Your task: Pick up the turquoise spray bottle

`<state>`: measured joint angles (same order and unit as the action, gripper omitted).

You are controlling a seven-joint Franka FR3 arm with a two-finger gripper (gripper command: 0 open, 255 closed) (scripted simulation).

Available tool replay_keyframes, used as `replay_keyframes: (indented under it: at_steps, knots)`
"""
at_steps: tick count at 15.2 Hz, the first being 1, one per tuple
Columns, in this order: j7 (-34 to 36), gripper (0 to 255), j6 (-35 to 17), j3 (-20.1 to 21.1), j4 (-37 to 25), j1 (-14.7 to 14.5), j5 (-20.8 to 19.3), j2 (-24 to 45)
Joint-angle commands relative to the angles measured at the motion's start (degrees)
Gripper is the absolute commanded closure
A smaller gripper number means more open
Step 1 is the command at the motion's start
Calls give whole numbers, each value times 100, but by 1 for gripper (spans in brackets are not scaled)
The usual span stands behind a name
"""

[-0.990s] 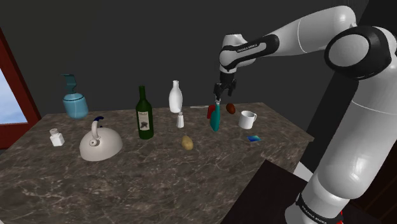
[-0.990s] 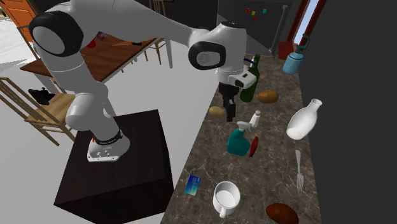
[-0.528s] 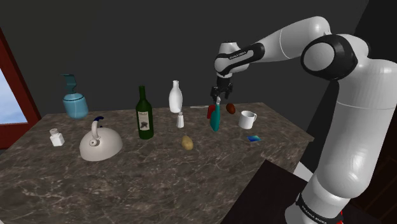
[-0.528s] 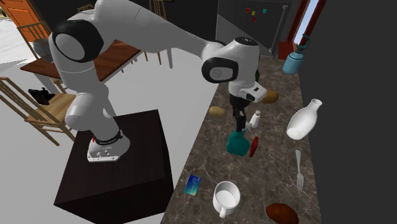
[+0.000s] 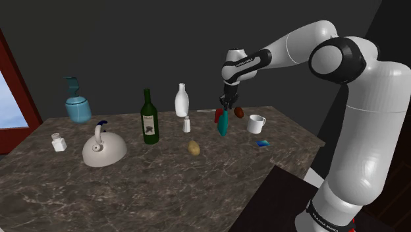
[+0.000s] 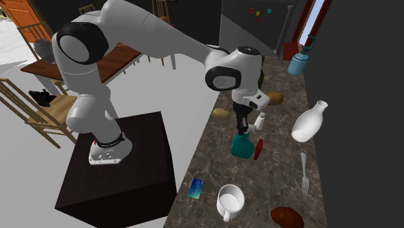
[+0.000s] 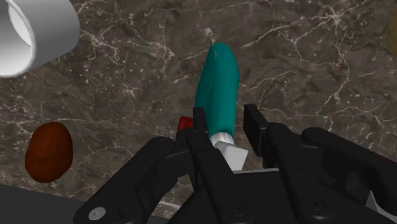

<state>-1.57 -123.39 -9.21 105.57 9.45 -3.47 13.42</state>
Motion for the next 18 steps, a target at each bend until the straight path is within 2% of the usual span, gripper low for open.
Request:
replay_keyframes:
  at_steps: [1,8,18]
  knots:
    - [0,255,-5,0,4,0,0,0]
    - [3,255,-3,1,7,-2,-1,-5]
    - [-32,255,704,-4,-483,-12,-15,-224]
